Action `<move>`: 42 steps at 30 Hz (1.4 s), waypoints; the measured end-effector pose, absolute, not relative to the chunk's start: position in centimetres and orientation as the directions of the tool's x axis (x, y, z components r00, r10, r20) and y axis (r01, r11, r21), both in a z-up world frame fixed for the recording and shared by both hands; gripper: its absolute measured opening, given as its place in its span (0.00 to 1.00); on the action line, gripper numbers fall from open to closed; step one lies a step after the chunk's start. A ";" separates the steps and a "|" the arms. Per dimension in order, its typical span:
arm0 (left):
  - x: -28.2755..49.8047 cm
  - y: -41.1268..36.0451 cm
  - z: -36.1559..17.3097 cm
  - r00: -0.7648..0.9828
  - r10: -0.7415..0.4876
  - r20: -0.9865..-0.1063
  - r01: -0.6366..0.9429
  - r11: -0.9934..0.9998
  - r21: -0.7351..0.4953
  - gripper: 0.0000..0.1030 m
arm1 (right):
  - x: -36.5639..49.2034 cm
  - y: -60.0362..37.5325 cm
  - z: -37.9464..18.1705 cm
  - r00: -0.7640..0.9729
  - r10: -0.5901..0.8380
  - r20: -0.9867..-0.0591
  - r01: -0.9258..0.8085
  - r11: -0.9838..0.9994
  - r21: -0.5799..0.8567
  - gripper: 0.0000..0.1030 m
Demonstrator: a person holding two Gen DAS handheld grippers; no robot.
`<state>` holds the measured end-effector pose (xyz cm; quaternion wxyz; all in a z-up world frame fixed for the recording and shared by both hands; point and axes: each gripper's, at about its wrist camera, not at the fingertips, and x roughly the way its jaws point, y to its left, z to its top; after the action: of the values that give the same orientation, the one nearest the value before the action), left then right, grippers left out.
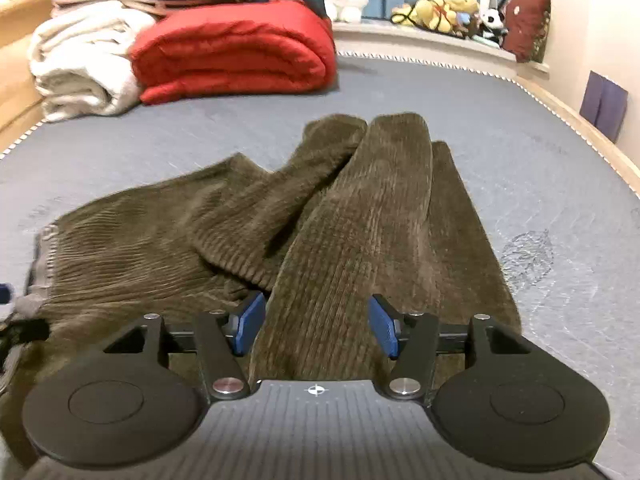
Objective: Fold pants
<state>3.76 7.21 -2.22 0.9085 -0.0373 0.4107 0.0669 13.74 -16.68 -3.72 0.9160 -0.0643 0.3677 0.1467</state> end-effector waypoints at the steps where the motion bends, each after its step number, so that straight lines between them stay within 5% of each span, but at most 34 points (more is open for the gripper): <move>1: 4.0 7.2 -2.4 0.647 0.093 -0.757 -0.156 0.988 -0.012 0.84 | 14.2 -16.2 -4.1 0.687 0.216 -0.694 -0.319 0.948 -0.021 0.66; 15: 5.5 7.6 -2.8 0.602 0.104 -0.792 -0.183 0.983 -0.010 0.87 | 18.8 -13.8 -8.6 0.641 0.148 -0.754 -0.355 0.927 -0.120 0.74; 17: 5.6 7.6 -2.7 0.601 0.107 -0.792 -0.182 0.983 -0.005 0.87 | 18.8 -14.1 -8.5 0.628 0.175 -0.759 -0.373 0.923 -0.095 0.61; 19: 5.6 7.7 -2.7 0.596 0.109 -0.795 -0.183 0.983 -0.003 0.88 | 18.6 -14.4 -8.0 0.611 0.207 -0.764 -0.389 0.919 -0.061 0.31; 20: 5.6 7.8 -2.6 0.593 0.107 -0.798 -0.186 0.983 -0.006 0.88 | 18.4 -14.5 -7.7 0.611 0.211 -0.763 -0.394 0.917 -0.062 0.26; 22: 5.5 7.9 -2.5 0.587 0.092 -0.804 -0.191 0.981 -0.027 1.00 | 17.9 -15.4 -6.7 0.608 0.243 -0.756 -0.411 0.911 -0.037 0.00; 31: 5.3 6.5 -2.1 0.586 -0.023 -0.810 -0.141 0.982 -0.130 1.00 | 13.5 -22.6 -3.0 0.605 0.341 -0.720 -0.464 0.885 0.029 0.00; 33: 5.1 6.0 -2.2 0.589 -0.031 -0.808 -0.121 0.985 -0.126 1.00 | 12.5 -23.3 -3.2 0.619 0.334 -0.711 -0.460 0.888 0.017 0.02; 35: 4.5 5.8 -2.2 0.620 -0.034 -0.784 -0.112 0.985 -0.131 1.00 | 12.3 -23.0 -3.5 0.608 0.335 -0.720 -0.457 0.889 0.027 0.18; 37: 4.4 5.7 -2.2 0.632 -0.053 -0.773 -0.095 0.985 -0.145 0.98 | 12.4 -22.0 -3.8 0.612 0.332 -0.717 -0.448 0.894 0.031 0.62; 38: 4.4 5.7 -2.2 0.636 -0.052 -0.770 -0.088 0.986 -0.139 0.94 | 12.5 -21.3 -3.9 0.616 0.334 -0.713 -0.451 0.892 0.027 0.66; 42: 4.6 6.6 -2.0 0.648 -0.064 -0.759 -0.076 0.986 -0.148 0.44 | 13.7 -17.6 -5.1 0.594 0.345 -0.727 -0.485 0.874 0.018 0.66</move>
<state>4.56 6.58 -2.04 0.9038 -0.0834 0.4198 0.0032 13.73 -17.59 -5.07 0.8881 -0.0912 0.3852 0.2337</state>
